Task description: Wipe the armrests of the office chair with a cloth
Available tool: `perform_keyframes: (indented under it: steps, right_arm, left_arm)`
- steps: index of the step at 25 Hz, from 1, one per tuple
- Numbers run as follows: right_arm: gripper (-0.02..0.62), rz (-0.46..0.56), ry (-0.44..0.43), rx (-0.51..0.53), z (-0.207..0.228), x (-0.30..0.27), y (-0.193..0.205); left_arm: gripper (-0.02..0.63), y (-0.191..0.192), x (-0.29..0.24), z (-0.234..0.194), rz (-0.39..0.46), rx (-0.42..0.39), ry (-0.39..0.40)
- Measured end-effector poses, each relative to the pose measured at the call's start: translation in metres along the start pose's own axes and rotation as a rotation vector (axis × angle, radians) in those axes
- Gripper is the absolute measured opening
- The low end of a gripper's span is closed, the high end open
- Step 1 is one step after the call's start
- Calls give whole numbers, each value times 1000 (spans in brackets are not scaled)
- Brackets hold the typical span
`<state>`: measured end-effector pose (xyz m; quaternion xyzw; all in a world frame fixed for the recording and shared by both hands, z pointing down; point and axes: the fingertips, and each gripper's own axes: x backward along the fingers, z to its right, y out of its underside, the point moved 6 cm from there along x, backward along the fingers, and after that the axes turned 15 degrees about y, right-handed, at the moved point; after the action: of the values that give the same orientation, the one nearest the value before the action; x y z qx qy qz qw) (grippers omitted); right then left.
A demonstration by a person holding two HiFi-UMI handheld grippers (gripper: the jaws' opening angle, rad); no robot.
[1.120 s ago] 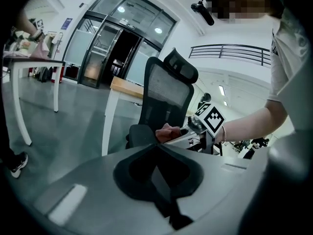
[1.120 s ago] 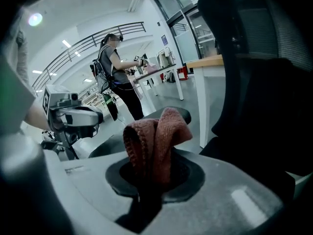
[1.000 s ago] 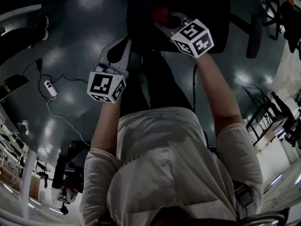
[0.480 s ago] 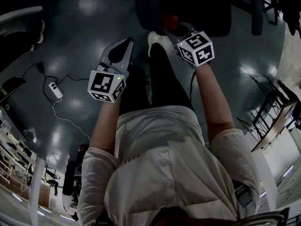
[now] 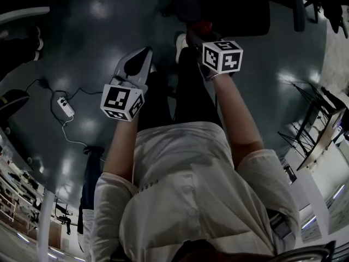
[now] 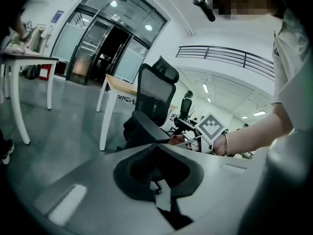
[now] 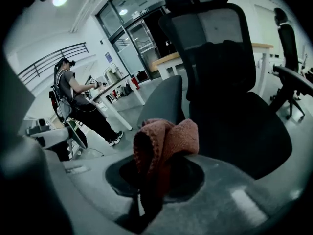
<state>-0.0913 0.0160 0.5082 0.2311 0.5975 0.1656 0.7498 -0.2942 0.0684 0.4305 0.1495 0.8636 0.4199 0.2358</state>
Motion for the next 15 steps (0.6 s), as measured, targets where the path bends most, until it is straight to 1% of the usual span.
perform_keyframes:
  steps: [3,5,9,12,15]
  right_arm:
    - [54,15,14,-54,-21,-3,0]
    - [54,25,2,-54,-38,-4,-1]
    - [54,35,-44,-5,-74,-11,-12]
    - [55,52,-93,60,-101,-12,-22]
    - [54,84,-106,130,-116,-14,-47]
  left_arm:
    - [17,3,17,-6,7,-1,2]
    - [17,2,29,-10,11,3,1]
    - [17,-6,54,-27,38,15,-10]
    - [17,-10,68,-41,50,22,-30]
    - [17,-19,73,-55,70,35,-50]
